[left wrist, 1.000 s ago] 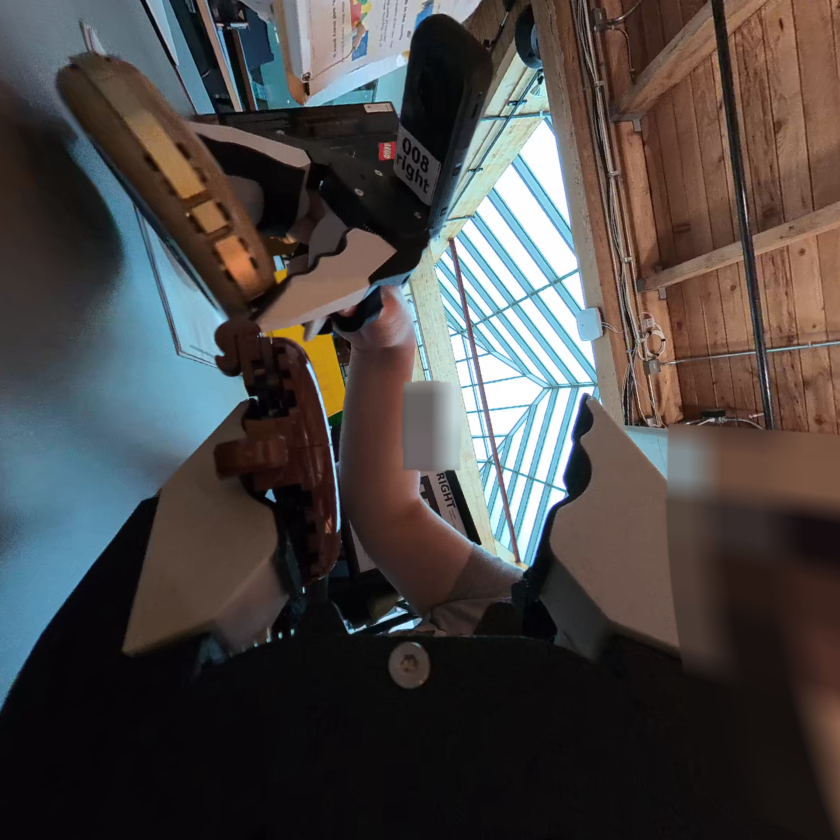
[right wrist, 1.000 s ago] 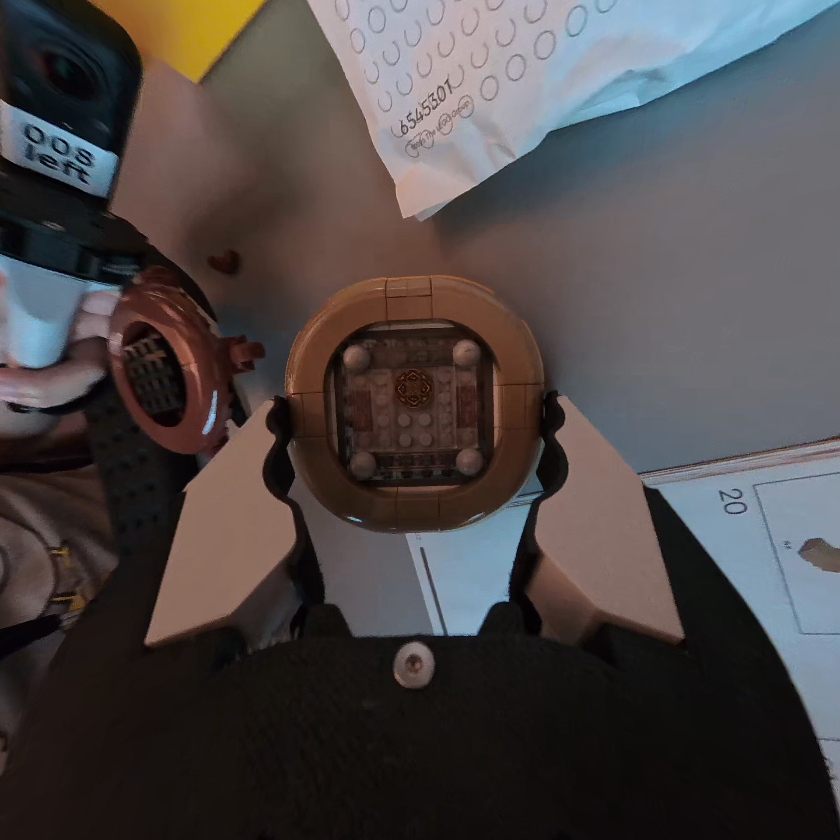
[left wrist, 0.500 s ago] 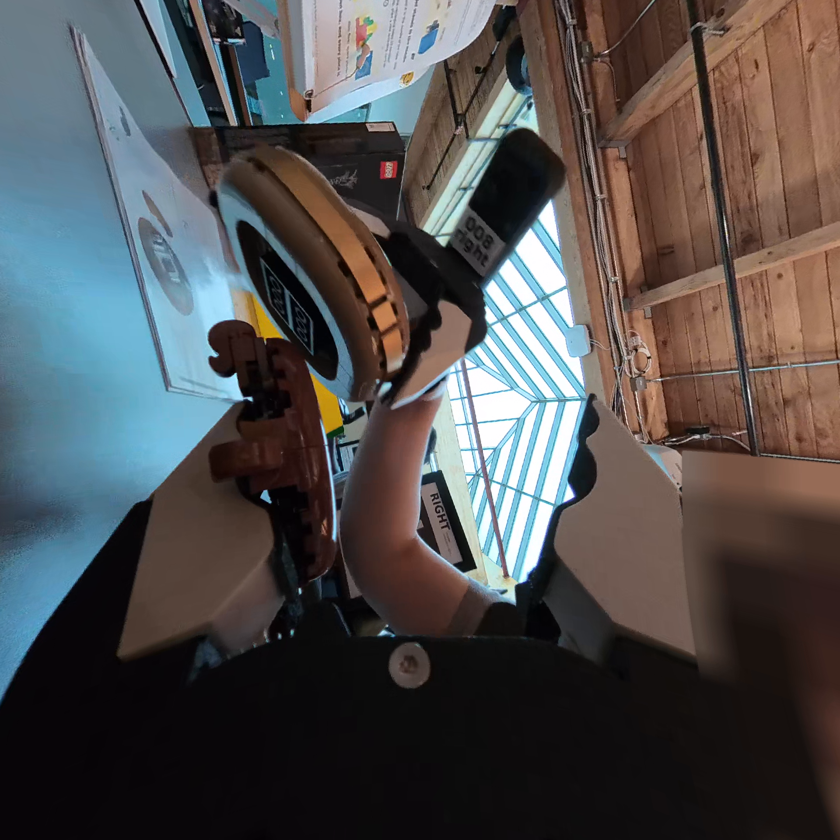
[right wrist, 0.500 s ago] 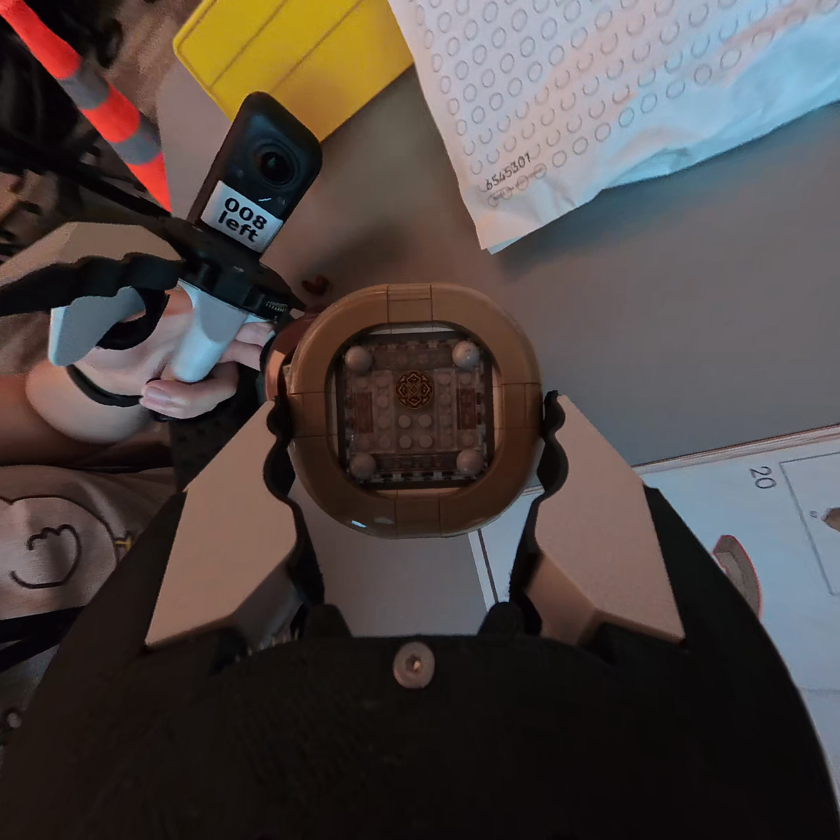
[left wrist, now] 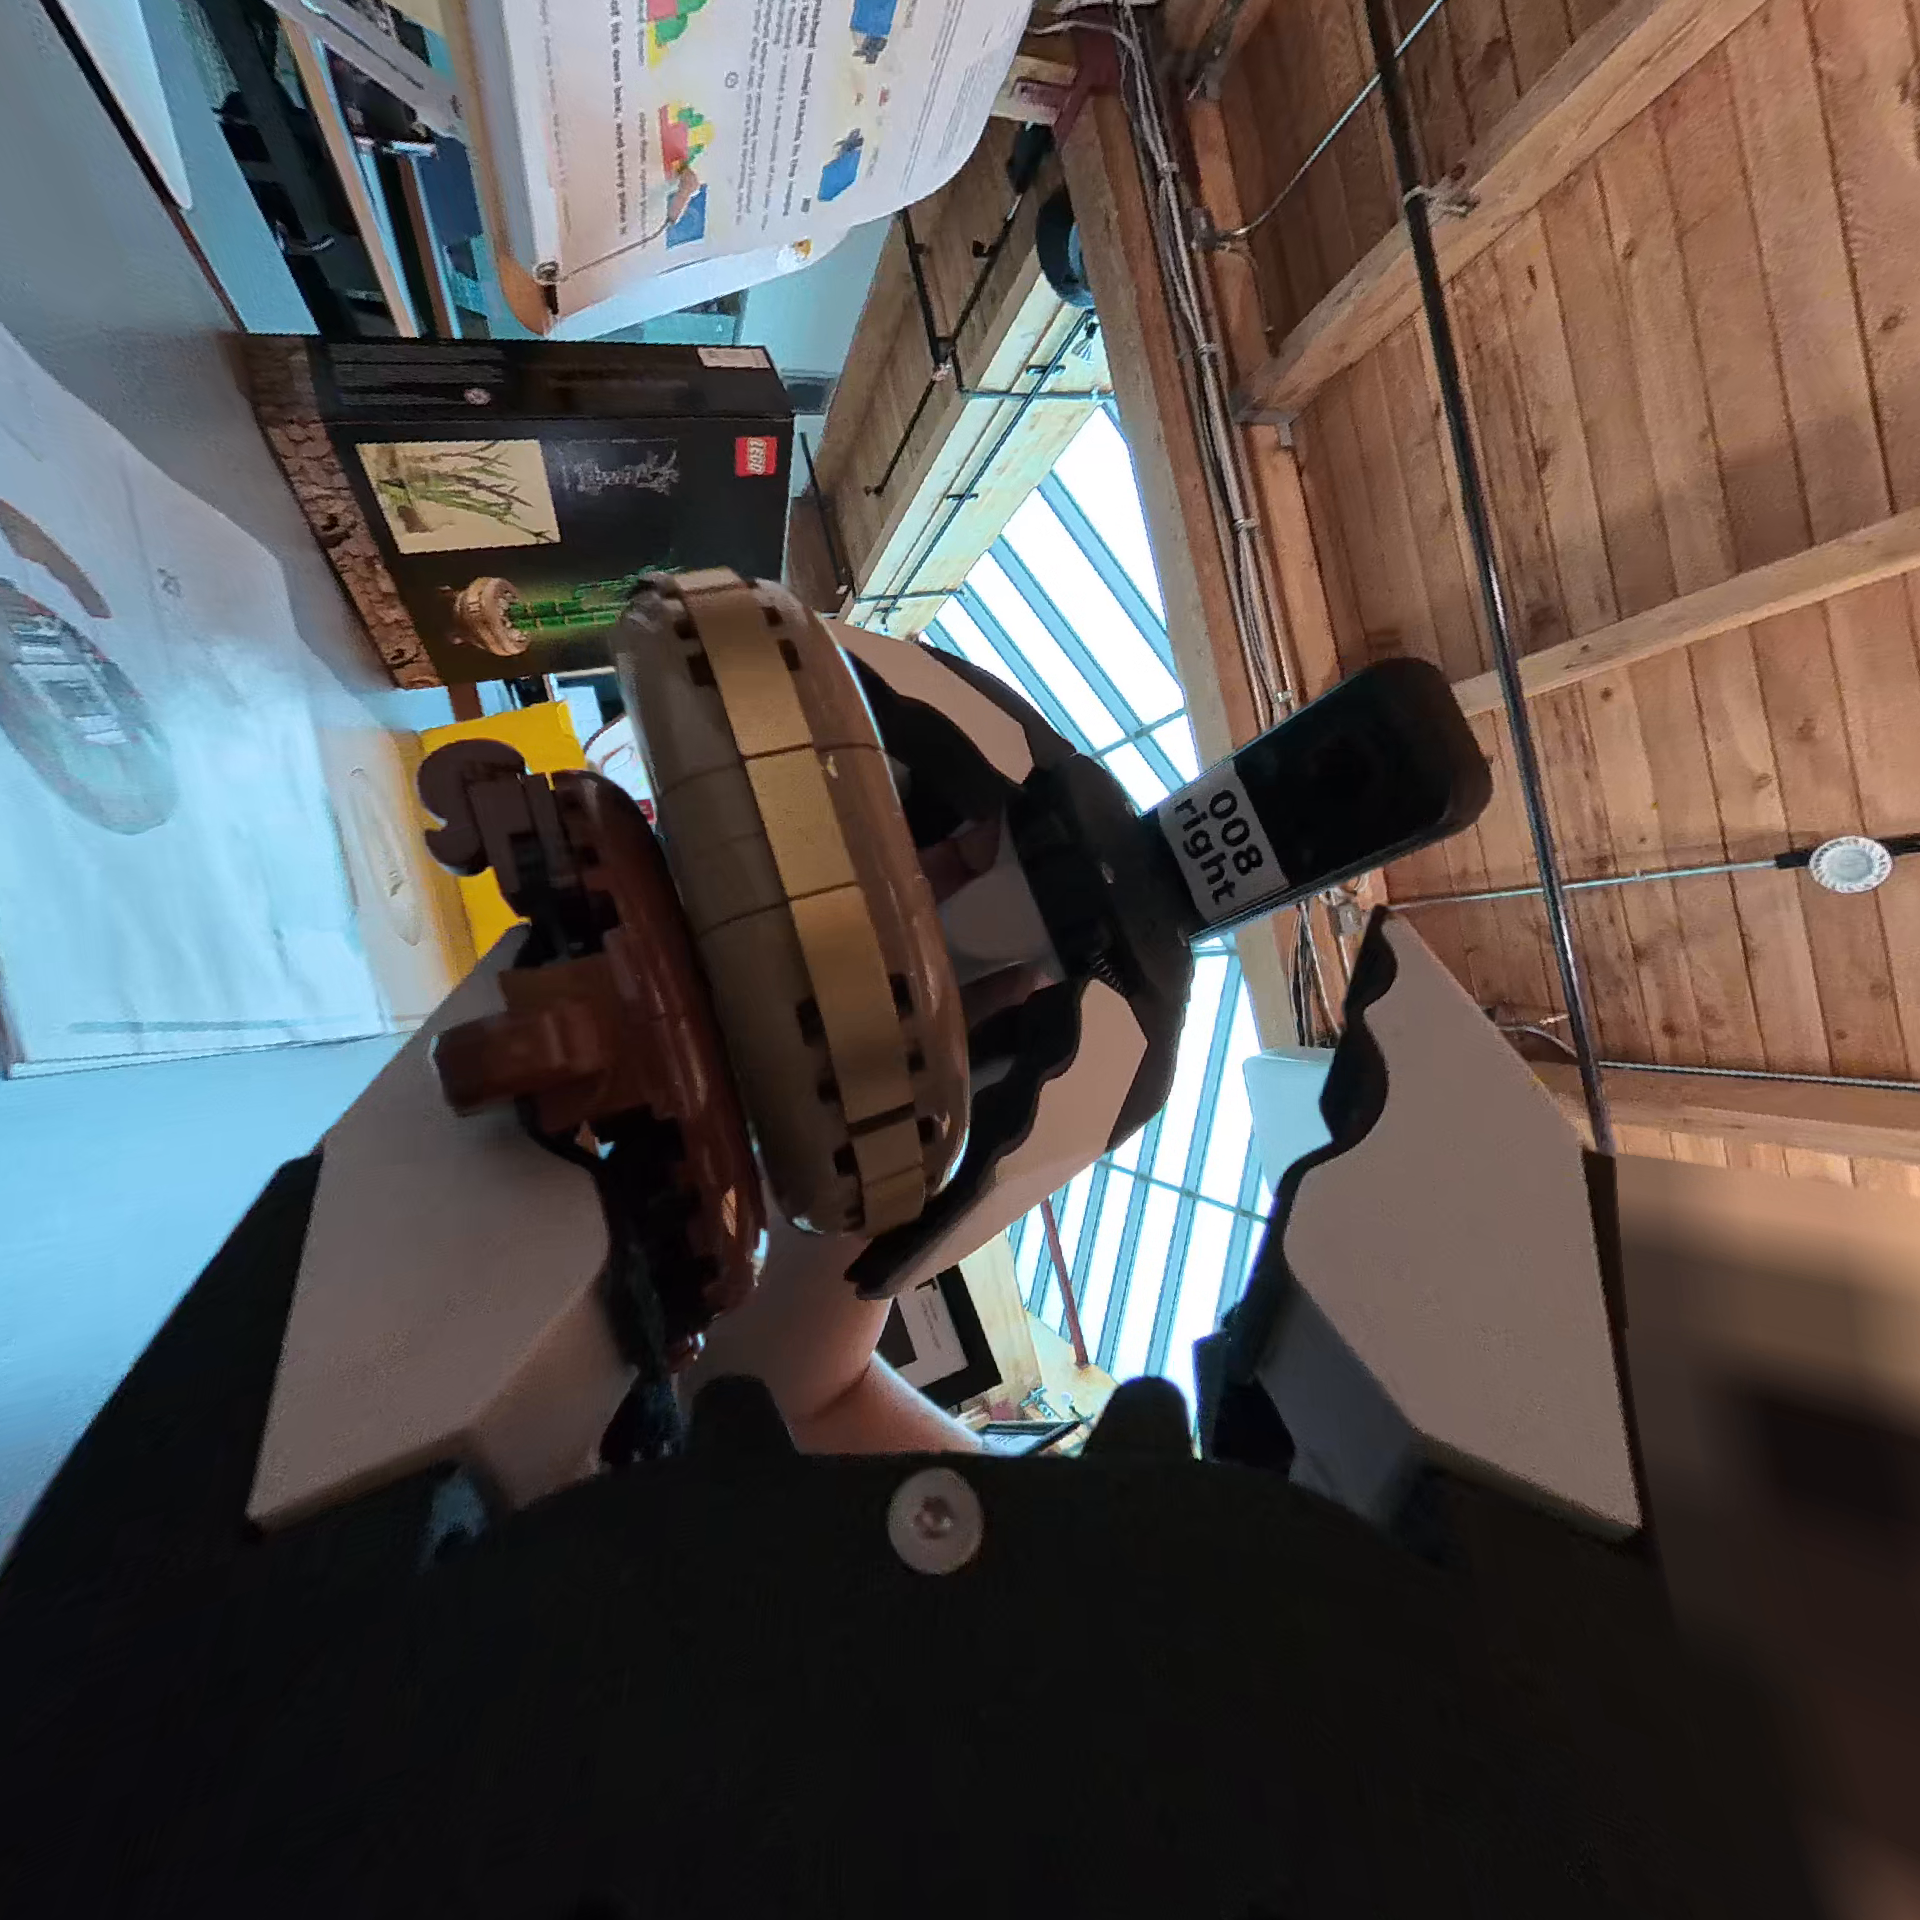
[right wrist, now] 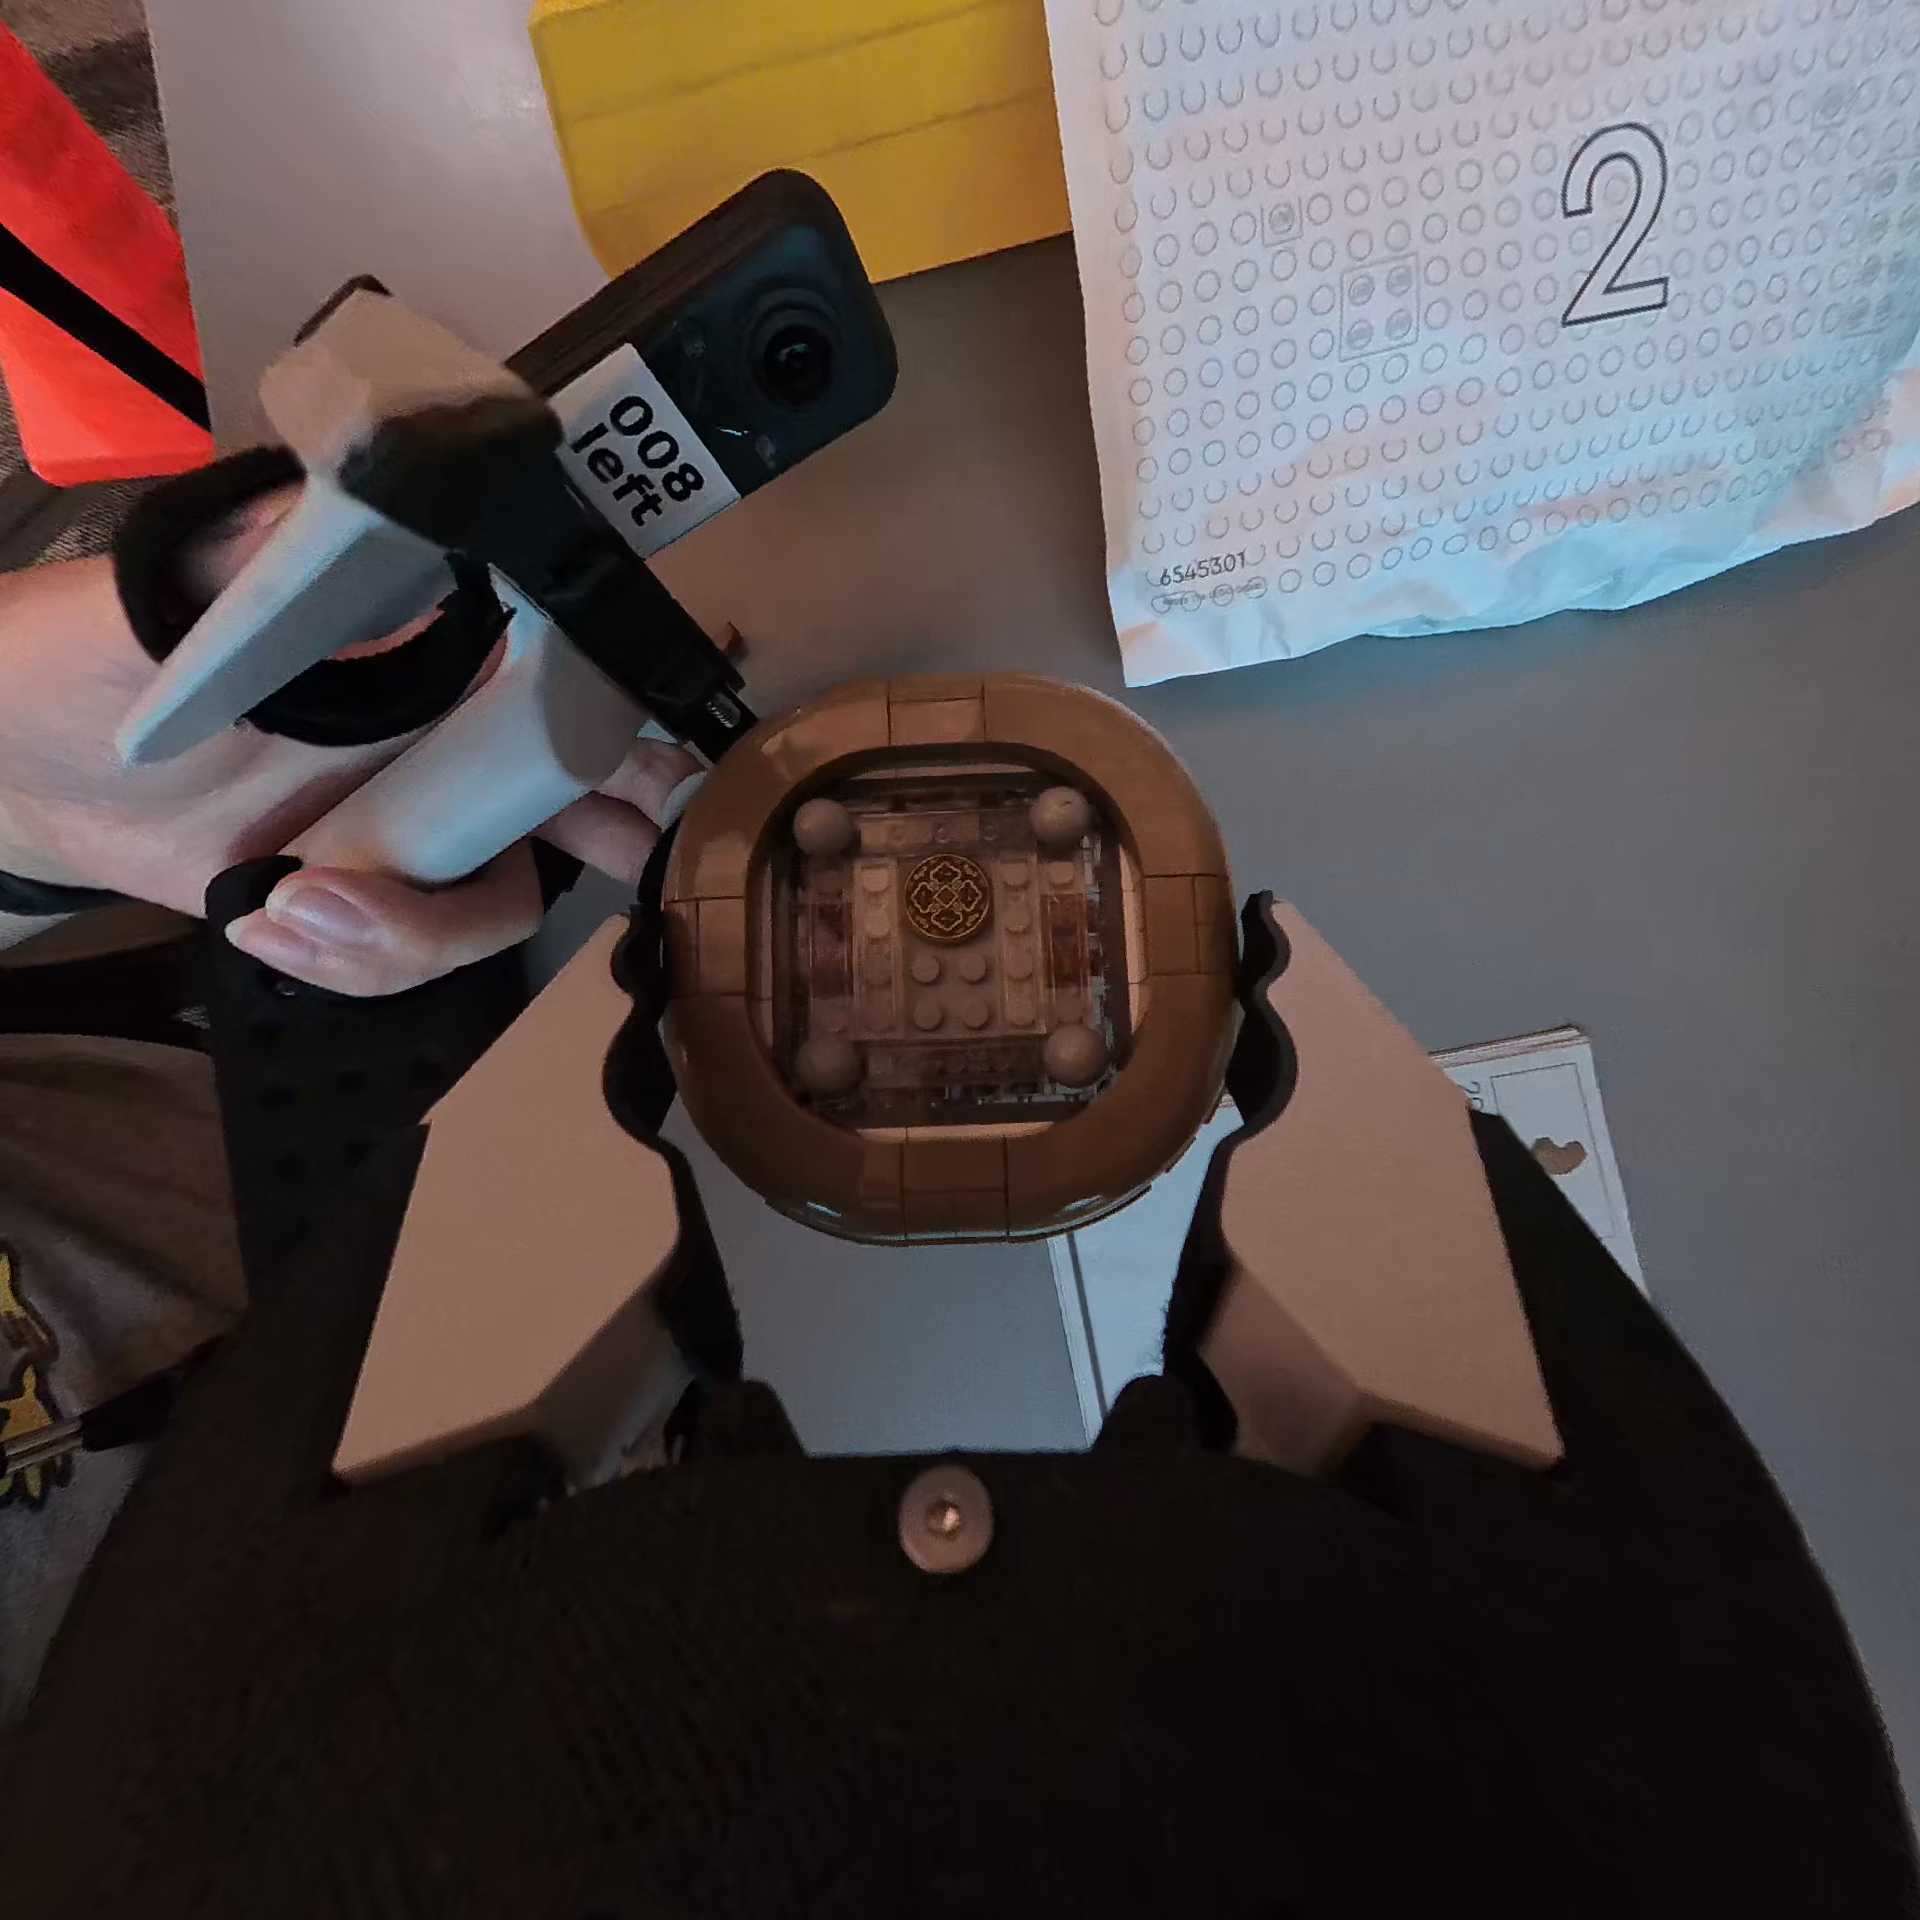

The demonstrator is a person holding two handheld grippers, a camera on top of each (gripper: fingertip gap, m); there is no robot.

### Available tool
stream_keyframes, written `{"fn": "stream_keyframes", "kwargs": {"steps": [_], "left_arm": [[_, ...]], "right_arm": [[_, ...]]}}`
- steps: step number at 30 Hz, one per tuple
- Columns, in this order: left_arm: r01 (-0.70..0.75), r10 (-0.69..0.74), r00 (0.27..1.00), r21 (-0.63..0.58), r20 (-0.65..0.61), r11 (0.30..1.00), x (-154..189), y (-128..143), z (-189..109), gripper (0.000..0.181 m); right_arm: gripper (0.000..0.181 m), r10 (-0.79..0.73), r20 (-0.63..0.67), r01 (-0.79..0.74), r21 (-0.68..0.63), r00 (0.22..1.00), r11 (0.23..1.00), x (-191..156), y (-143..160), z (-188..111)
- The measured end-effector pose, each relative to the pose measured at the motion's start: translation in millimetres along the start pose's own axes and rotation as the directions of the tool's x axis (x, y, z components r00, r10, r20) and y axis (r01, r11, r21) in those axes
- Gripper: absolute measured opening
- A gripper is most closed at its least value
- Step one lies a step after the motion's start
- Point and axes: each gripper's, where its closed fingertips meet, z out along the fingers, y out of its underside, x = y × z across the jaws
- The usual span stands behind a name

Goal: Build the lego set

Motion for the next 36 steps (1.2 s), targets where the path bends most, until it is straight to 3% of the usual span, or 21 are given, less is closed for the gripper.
{"fn": "stream_keyframes", "kwargs": {"steps": [16, 36], "left_arm": [[-0.030, 0.030, 1.000, 0.023, 0.008, 0.999, 21, -7, 8, 0.155], [-0.082, 0.082, 0.997, -0.043, -0.004, 0.996, 28, 3, 14, 0.150]], "right_arm": [[0.110, -0.030, -0.008, 0.030, -0.005, 1.000, 1.000, -2, -8, -11], [0.109, -0.046, -0.018, 0.047, 0.036, 0.999, 0.998, -3, -21, -18]]}}
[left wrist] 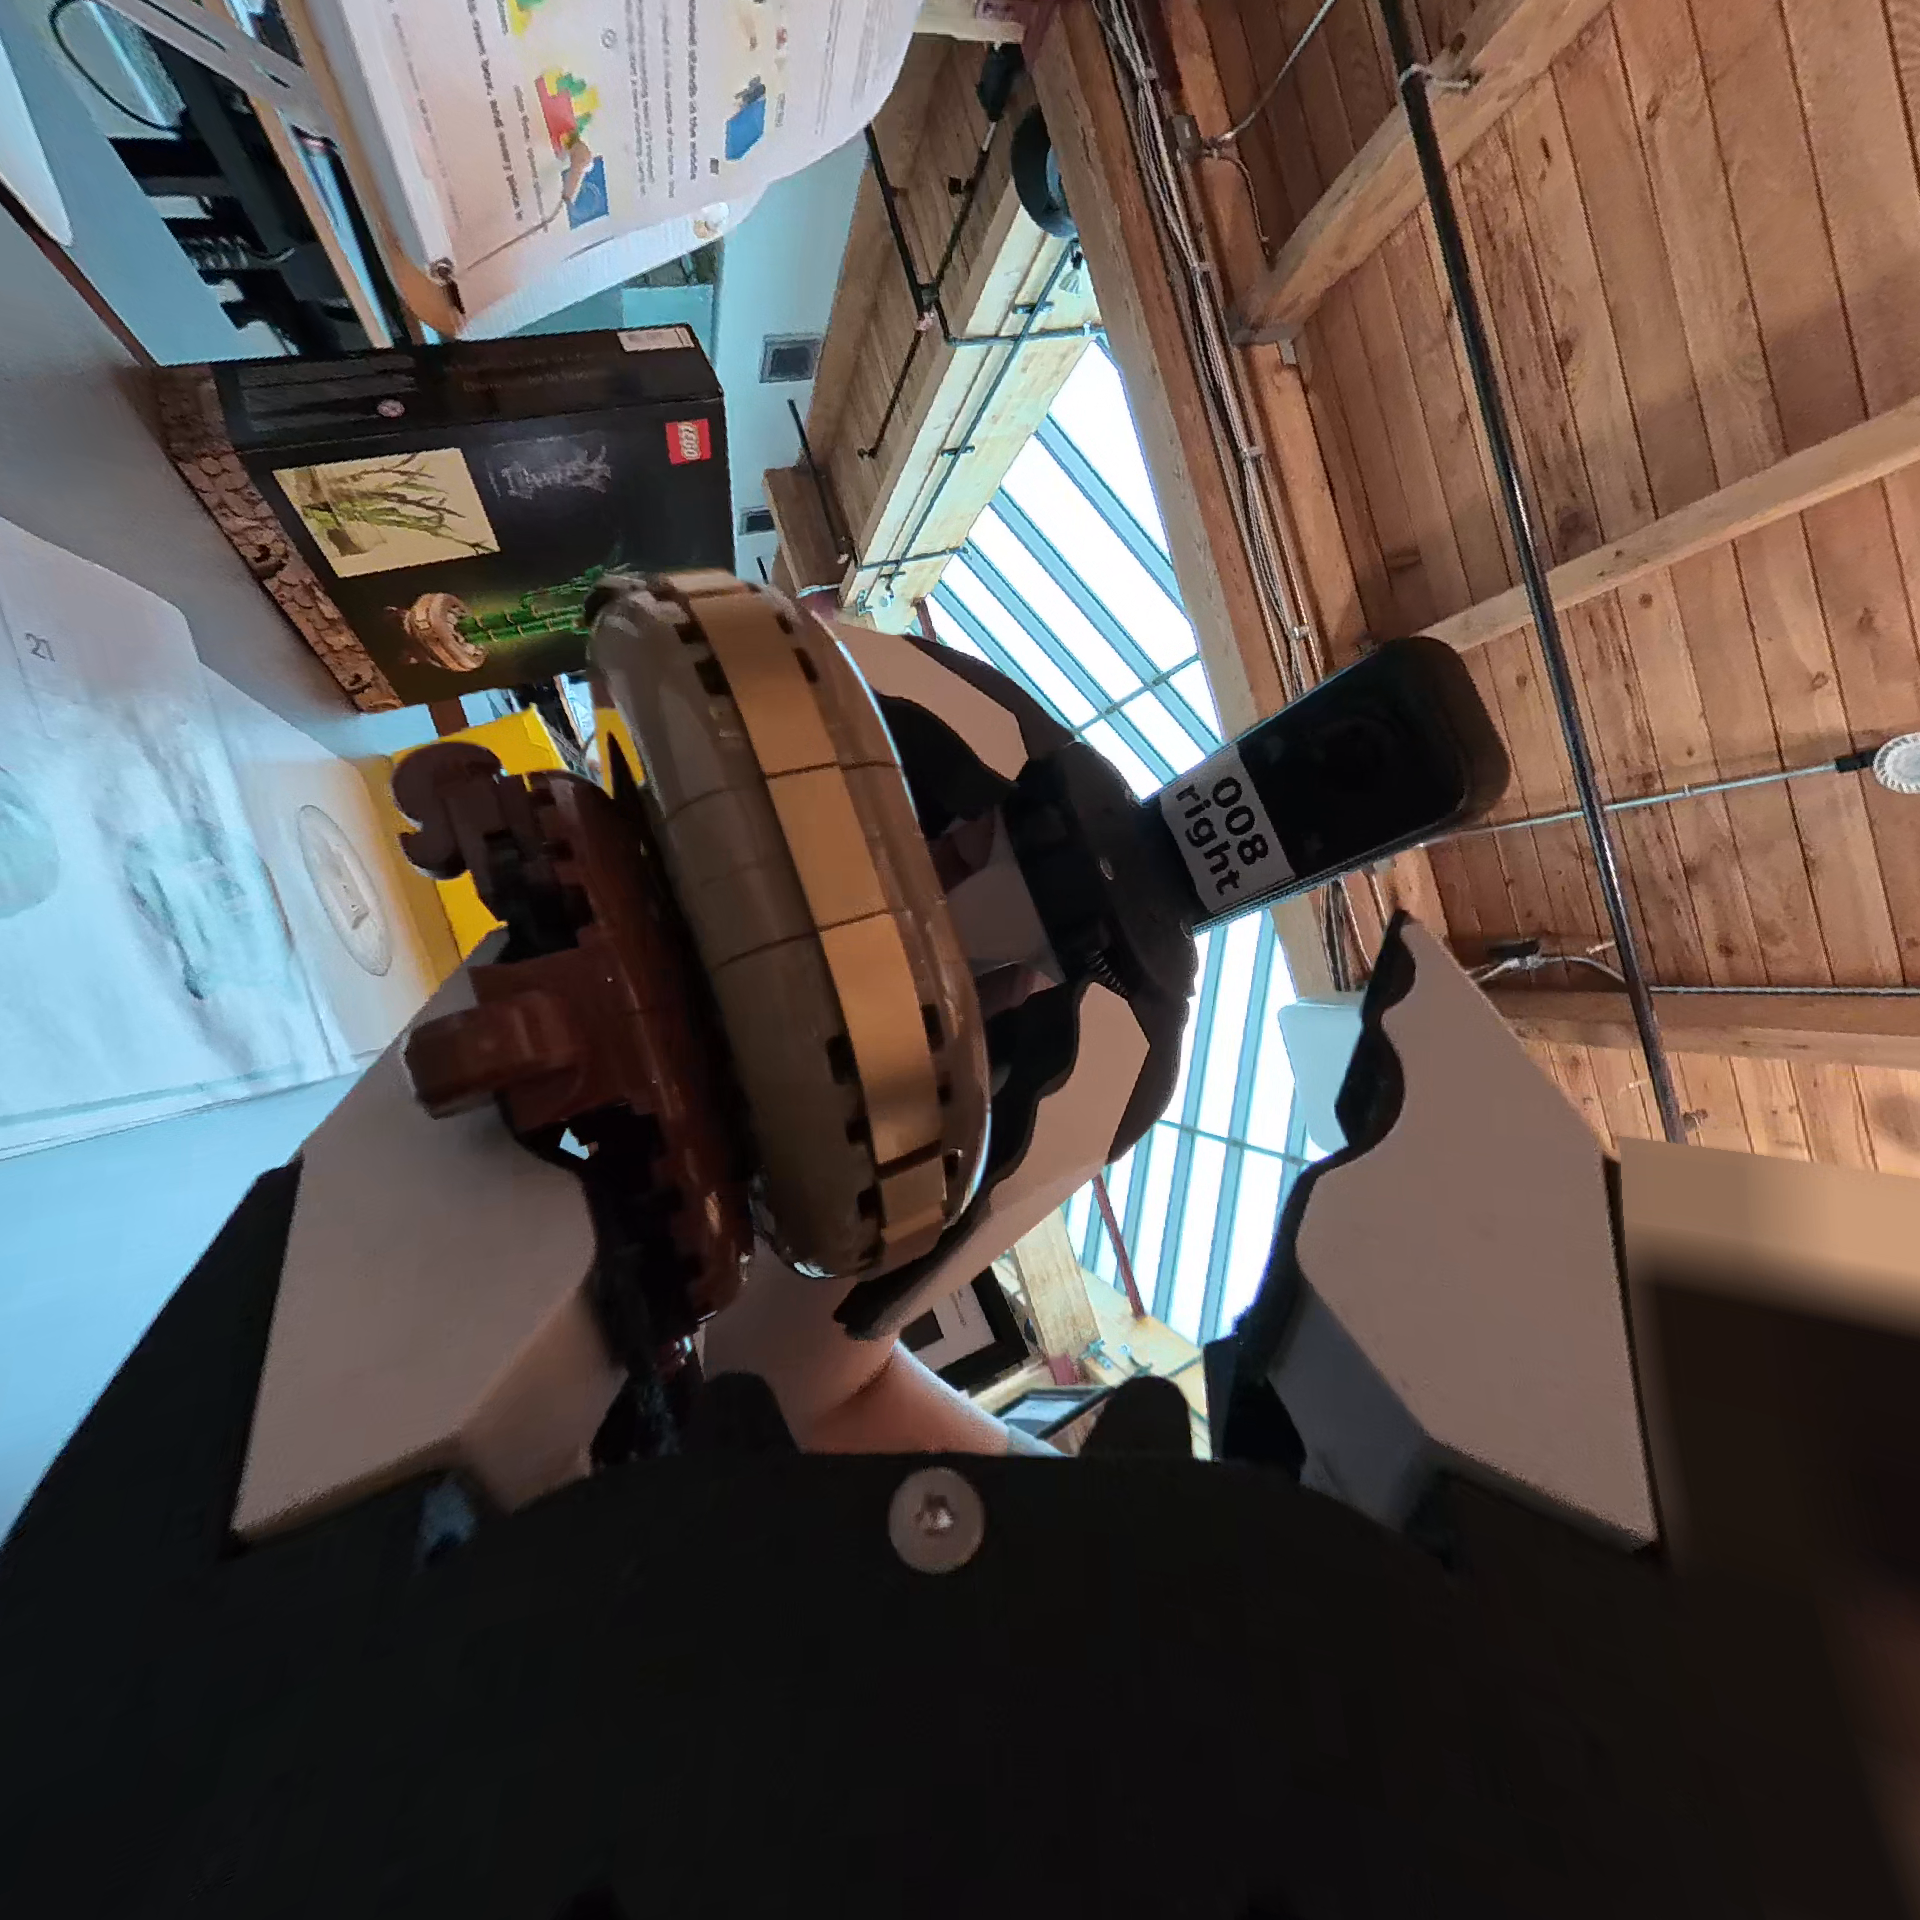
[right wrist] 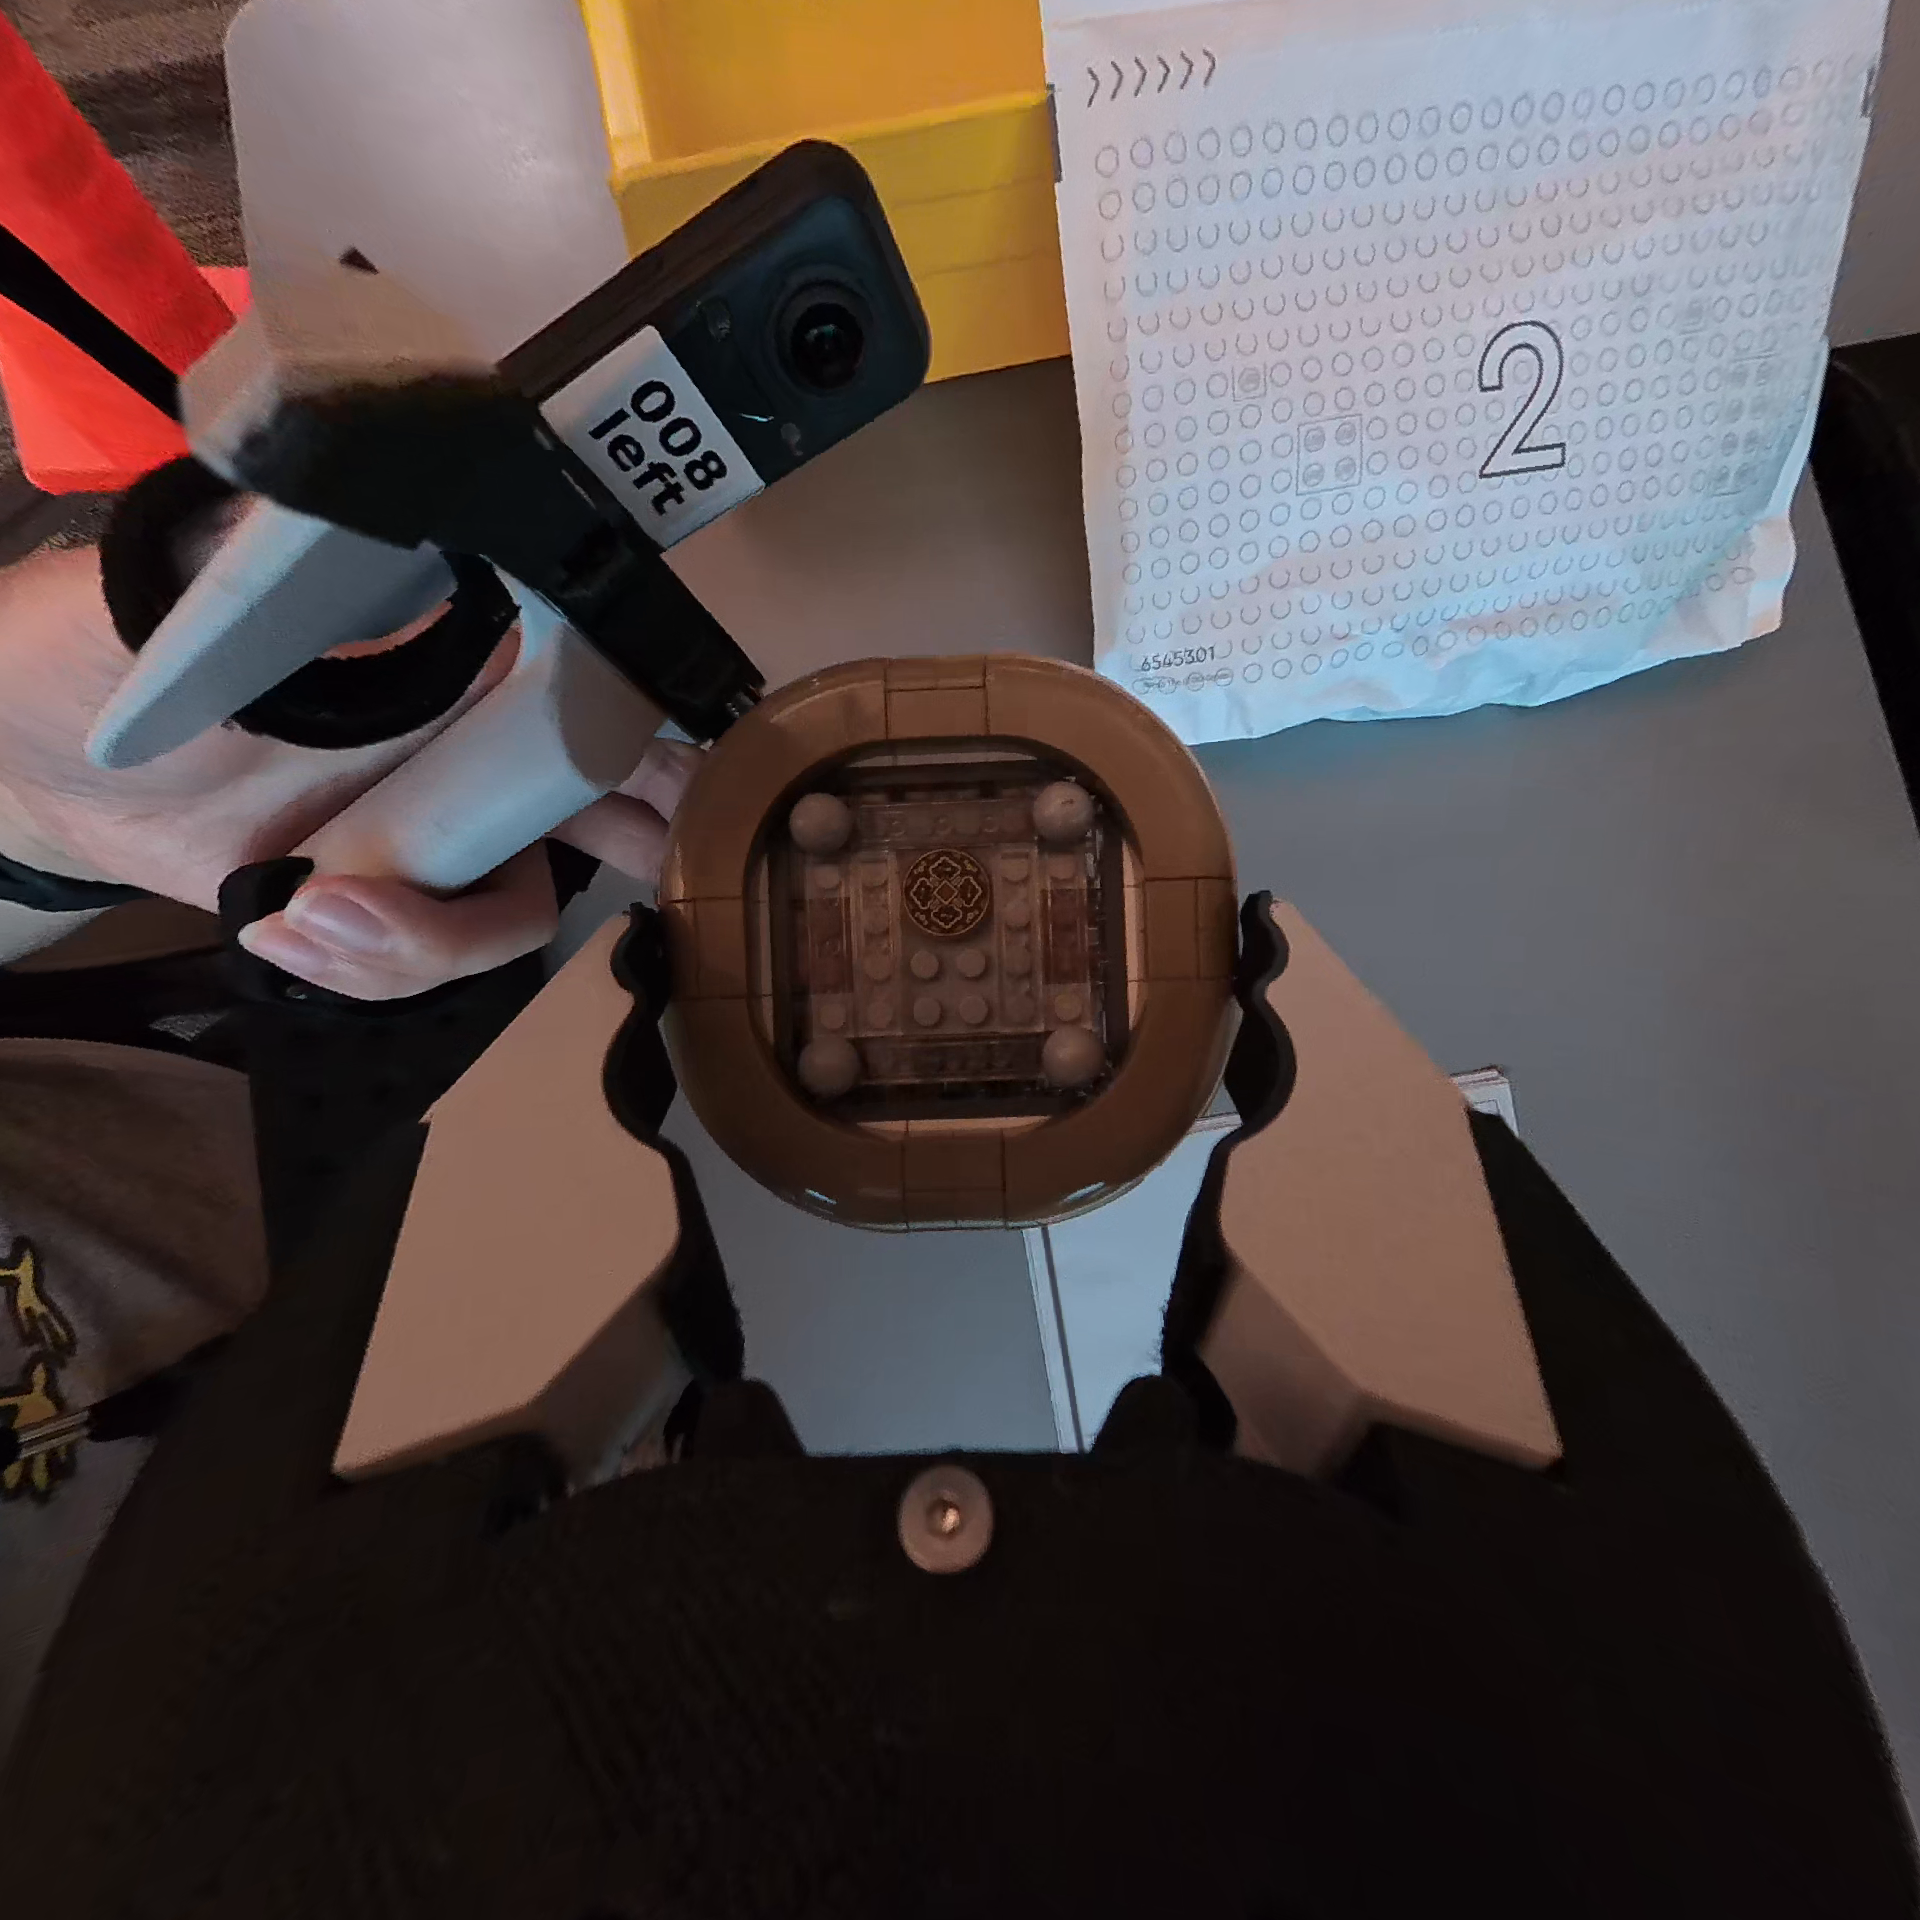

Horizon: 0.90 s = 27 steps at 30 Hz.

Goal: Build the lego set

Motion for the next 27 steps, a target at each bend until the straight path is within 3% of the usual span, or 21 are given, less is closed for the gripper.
{"fn": "stream_keyframes", "kwargs": {"steps": [12, 20, 27], "left_arm": [[-0.002, 0.002, 1.000, -0.025, 0.019, 1.000, 26, 0, 17, 0.158], [-0.003, 0.004, 1.000, -0.081, 0.013, 0.997, 78, 1, 59, 0.158], [-0.020, 0.023, 1.000, -0.104, 0.021, 0.994, 105, 2, 85, 0.158]], "right_arm": [[0.109, 0.014, 0.021, -0.014, 0.000, 1.000, 1.000, 1, -11, -25], [0.109, 0.074, 0.034, -0.074, -0.012, 0.997, 0.997, 9, -40, -84], [0.109, 0.042, -0.097, -0.051, -0.092, 0.994, 0.994, 14, -51, -119]]}}
